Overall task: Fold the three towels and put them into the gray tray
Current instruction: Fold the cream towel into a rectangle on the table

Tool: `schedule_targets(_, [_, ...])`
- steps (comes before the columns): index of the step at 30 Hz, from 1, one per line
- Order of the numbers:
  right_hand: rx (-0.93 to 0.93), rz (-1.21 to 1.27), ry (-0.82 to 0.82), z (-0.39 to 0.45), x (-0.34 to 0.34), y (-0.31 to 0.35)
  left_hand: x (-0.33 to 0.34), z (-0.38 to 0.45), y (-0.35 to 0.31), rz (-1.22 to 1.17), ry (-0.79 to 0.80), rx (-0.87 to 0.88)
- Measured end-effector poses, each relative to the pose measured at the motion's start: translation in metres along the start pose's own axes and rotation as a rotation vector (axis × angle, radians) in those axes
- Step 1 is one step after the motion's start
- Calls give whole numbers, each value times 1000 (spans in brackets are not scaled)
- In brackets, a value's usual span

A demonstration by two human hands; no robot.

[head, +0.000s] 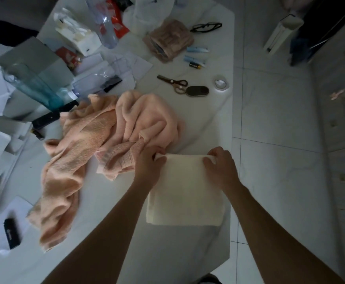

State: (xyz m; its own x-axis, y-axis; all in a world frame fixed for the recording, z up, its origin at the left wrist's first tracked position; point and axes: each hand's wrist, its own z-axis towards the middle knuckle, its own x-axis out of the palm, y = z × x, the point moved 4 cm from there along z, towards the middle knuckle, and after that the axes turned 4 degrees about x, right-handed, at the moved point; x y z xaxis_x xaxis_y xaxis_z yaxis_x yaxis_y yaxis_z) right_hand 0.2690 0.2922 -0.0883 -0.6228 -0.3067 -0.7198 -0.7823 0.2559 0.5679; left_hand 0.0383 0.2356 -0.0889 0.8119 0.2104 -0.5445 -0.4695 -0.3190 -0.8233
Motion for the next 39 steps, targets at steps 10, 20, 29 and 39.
schedule_targets(10, [425, 312, 81, -99, 33, -63, -3, -102, 45, -95, 22, -439])
schedule_targets(20, [466, 592, 98, -88, 0, -78, 24, -104, 20, -387, 138, -558])
schedule_targets(29, [210, 511, -27, -11, -19, -44, 51, -32, -74, 335, -22, 264])
schedule_targets(39, [-72, 208, -33, 28, -27, -38, 120, -15, -38, 744, 321, 303])
